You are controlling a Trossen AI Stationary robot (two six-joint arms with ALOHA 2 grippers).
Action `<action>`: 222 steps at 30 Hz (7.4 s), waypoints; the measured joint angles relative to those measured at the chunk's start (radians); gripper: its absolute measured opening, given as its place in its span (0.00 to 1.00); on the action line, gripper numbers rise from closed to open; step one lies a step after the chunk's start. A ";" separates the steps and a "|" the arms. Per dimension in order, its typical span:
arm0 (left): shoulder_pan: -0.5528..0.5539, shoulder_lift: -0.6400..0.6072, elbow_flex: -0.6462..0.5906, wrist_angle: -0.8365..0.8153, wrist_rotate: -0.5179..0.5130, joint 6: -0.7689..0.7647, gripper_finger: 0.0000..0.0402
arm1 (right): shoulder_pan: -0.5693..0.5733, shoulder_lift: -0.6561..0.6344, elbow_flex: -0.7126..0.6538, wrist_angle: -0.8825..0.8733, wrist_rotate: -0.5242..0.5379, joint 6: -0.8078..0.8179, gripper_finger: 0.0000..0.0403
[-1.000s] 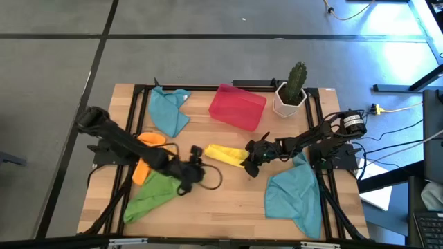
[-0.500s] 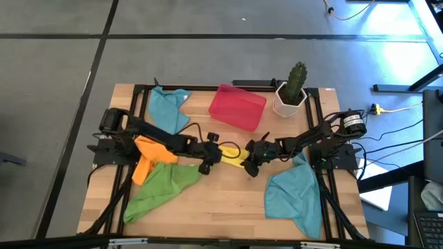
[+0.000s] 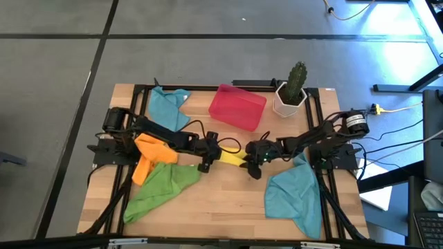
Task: Roll microfiber towels into tight, uniform cylinder then place into a basket
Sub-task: Roll the yellow towel, then put the rolled yellow towel into the red bin
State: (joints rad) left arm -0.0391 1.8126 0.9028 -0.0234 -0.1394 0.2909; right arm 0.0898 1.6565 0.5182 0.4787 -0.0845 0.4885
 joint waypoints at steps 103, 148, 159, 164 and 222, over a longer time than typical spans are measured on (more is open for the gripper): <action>-0.053 0.080 -0.002 0.084 -0.374 0.256 0.09 | 0.004 0.095 0.003 0.053 0.325 -0.101 0.01; 0.266 -0.146 0.236 0.003 -0.180 0.293 0.00 | 0.071 -0.396 0.003 -0.023 0.658 -0.556 0.15; 0.270 -0.146 0.264 -0.070 -0.179 0.288 0.00 | -0.021 -0.386 0.168 -0.223 0.802 -0.637 0.67; 0.270 -0.146 0.264 -0.068 -0.180 0.288 0.00 | -0.086 -0.332 0.211 -0.335 0.757 -0.556 0.75; 0.381 0.082 0.263 0.010 -0.089 0.655 0.07 | -0.311 -0.033 0.238 -0.442 0.734 -0.803 0.02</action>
State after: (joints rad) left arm 0.3420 1.8950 1.1660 -0.0130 -0.2279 0.9455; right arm -0.2207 1.6237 0.7563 0.0369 0.6494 -0.3147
